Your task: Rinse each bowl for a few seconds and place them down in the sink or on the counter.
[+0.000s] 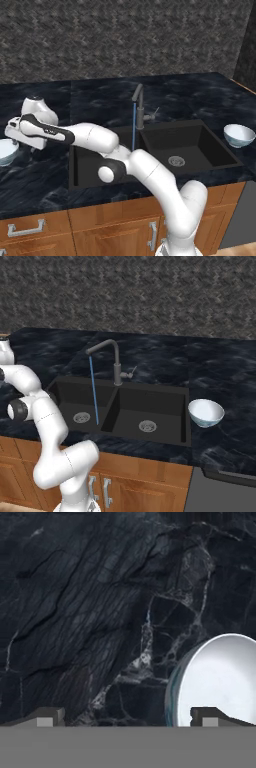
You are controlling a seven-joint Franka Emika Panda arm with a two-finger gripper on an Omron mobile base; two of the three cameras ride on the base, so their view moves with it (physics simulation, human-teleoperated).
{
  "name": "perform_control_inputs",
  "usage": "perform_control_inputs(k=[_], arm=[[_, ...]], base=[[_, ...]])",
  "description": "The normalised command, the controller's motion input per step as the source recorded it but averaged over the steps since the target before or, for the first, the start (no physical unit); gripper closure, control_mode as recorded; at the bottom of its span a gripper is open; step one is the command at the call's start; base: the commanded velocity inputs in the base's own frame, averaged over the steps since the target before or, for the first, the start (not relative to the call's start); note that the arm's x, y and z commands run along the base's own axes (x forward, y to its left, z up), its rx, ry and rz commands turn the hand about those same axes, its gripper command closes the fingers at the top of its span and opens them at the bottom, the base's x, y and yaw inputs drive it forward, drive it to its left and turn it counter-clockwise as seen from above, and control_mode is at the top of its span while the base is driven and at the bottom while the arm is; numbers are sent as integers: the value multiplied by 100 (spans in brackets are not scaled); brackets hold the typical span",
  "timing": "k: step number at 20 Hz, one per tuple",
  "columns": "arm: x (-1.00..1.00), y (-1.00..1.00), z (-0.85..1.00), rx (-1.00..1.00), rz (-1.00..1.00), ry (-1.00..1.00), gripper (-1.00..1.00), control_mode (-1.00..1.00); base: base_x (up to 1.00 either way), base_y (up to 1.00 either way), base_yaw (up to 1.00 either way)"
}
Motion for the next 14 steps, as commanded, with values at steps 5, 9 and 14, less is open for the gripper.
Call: perform_control_inputs(k=[5, 9, 14], arm=[[0, 0, 2, 0, 0, 1, -100, 100], [0, 0, 0, 0, 0, 0, -100, 100], [0, 0, 0, 0, 0, 0, -100, 100]], base=[[0, 14, 0], [0, 81, -4], [1, 66, -4]])
